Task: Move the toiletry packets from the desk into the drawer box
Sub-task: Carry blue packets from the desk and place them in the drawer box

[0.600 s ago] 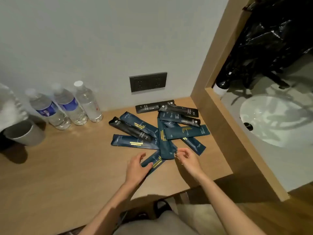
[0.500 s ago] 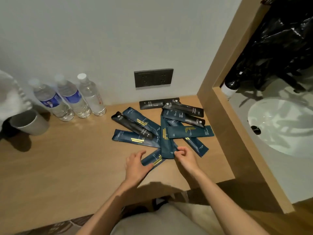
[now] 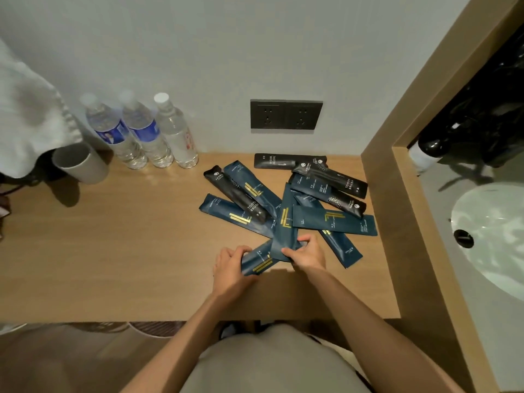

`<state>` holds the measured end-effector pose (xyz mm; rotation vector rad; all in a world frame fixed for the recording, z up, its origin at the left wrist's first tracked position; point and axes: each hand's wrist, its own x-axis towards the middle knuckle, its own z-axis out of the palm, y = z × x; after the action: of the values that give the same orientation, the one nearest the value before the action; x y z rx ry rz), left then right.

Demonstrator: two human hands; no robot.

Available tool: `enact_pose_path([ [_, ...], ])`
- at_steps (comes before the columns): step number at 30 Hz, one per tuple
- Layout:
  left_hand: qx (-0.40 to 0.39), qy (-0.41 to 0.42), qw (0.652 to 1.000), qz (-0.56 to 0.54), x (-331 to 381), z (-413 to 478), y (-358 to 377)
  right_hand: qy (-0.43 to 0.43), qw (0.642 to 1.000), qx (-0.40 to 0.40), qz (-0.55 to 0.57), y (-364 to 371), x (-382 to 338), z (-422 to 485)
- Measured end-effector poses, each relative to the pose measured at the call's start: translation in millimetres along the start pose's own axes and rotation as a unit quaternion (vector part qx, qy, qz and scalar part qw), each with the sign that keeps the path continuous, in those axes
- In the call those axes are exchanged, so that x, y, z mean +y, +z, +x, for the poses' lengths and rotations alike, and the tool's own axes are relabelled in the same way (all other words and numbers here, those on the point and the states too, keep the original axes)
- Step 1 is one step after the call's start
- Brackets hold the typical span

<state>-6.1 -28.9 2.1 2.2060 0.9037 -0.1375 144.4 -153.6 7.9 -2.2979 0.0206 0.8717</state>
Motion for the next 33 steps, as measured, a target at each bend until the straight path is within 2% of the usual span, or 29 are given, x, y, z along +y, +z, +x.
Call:
enact_pose_path([
  [3,-0.015,-0.006,1.0,-0.019,-5.1,-2.8,-5.1,0.017,0.998,-0.033,0.046,-8.8,0.9,-3.0],
  [9,-0.082,0.013,0.993,0.078,-16.2,-6.7,-26.9,0.021,0.983,-0.147,0.111,-48.4,-7.7,-30.6],
  [14,-0.078,0.008,0.994,0.081,-32.6,-17.3,-55.1,0.02,0.955,-0.209,0.21,-71.8,-14.9,-61.0],
  [17,-0.058,0.002,0.998,0.023,-32.8,-23.1,-74.1,0.001,0.943,-0.231,0.238,-76.5,-19.8,-74.2],
  [19,-0.031,-0.008,0.998,-0.06,-25.8,-25.2,-85.4,-0.026,0.943,-0.217,0.251,-77.1,-24.6,-80.8],
  [21,-0.007,-0.008,0.986,-0.164,-16.9,-25.1,-94.0,-0.051,0.945,-0.196,0.257,-77.4,-30.4,-86.1],
  [24,0.001,0.052,0.957,-0.287,-3.0,-23.0,-100.0,-0.101,0.951,-0.182,0.228,-77.0,-39.2,-93.5],
  [29,0.023,0.124,0.947,-0.296,33.1,-19.8,-96.9,-0.155,0.951,-0.165,0.211,-70.8,-46.2,-104.8],
  [33,0.043,0.058,0.929,-0.362,62.4,-23.9,-85.7,-0.164,0.954,-0.153,0.198,-57.5,-43.6,-108.9],
])
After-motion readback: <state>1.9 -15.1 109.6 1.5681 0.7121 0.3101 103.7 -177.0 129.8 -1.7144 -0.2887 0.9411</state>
